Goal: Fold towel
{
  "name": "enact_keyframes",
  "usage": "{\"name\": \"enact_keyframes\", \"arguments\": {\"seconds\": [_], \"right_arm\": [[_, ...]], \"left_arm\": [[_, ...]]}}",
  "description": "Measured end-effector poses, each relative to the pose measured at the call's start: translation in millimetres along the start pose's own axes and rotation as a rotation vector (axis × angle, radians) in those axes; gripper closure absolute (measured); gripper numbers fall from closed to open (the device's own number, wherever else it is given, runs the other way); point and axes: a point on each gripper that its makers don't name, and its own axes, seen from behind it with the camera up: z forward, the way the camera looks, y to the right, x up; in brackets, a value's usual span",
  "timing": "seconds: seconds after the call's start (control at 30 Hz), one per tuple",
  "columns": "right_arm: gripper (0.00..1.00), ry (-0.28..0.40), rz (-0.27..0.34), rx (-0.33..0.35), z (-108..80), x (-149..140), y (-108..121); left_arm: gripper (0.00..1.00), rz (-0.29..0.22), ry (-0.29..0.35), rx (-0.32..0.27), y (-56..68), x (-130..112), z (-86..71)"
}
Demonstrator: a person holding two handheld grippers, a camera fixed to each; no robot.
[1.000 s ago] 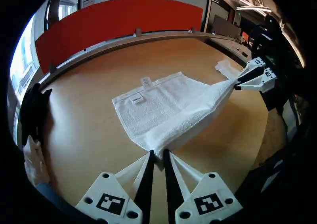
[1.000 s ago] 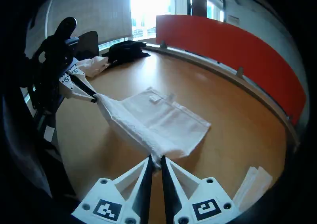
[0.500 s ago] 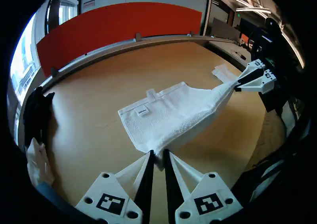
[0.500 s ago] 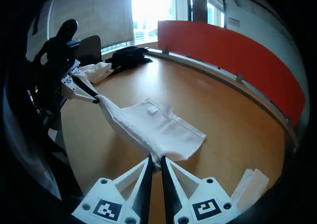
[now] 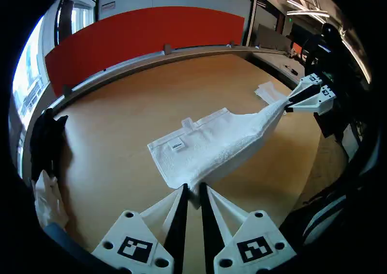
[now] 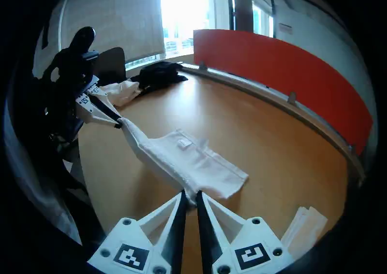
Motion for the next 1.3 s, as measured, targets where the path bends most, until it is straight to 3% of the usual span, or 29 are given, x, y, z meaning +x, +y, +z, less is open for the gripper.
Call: {"name": "enact_keyframes", "arguments": {"seconds": [0.6,1.3], "right_arm": [[0.85,-0.018,0.002,-0.002,8.2,-4,4],[0.85,-0.062,0.024,-0.038,47.4,-8,44]], "left_arm": [[0.82,-0.008,-0.005,-0.005,-4.4,-1,9.2],[0.82,0.003,-0.001,0.026,-34.3,19,59.9]]}}
